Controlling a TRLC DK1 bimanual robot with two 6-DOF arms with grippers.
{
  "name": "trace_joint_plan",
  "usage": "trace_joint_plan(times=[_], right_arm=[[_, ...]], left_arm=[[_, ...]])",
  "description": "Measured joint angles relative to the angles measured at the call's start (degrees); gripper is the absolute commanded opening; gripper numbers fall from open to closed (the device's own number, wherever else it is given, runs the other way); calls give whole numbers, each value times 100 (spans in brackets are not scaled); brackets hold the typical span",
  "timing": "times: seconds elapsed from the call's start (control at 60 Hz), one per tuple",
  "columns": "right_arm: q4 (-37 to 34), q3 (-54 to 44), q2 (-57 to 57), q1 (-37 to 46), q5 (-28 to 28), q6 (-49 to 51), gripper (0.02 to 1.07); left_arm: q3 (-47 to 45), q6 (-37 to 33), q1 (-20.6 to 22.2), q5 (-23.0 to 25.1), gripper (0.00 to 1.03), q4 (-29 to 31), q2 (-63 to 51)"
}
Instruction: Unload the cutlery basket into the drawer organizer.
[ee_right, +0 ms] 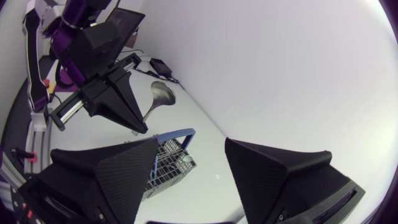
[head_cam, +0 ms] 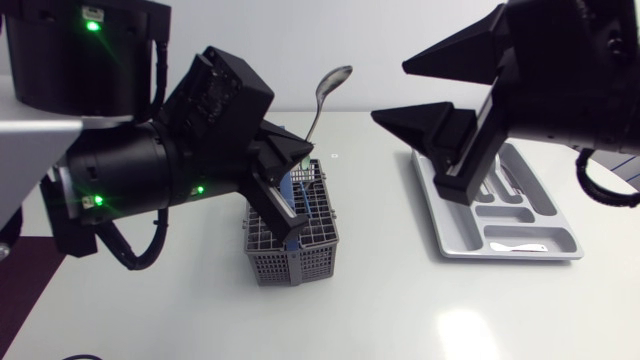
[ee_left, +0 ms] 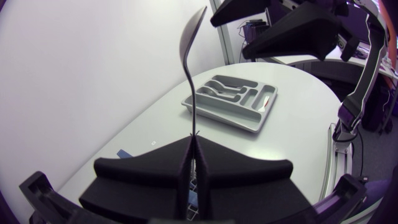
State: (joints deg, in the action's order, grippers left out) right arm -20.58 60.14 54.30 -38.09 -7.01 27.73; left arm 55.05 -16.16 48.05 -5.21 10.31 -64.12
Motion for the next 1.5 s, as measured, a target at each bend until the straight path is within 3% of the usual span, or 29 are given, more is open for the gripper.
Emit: trace_joint_plan(times=[0.183,0.533,0.9,1.333,1.5], right_arm=[[177,44,450,136,-492,-1040,78],[632,623,1099,68,-669,-2151,68],[732,981,1587,-4,-673,-2459,59],[739,1152,1816,103,-765,-2629,29],[739,1156,1880,101,-820,-2645,24]], left_arm=[[15,463,-162,291,3,-33,-2],[553,1071,-570,879,3,26,-267],[846,1427,-708,1108,3,142,-649],[984,1513,-782,1147,3,227,-769],[984,1517,-793,1167,3,227,-769]])
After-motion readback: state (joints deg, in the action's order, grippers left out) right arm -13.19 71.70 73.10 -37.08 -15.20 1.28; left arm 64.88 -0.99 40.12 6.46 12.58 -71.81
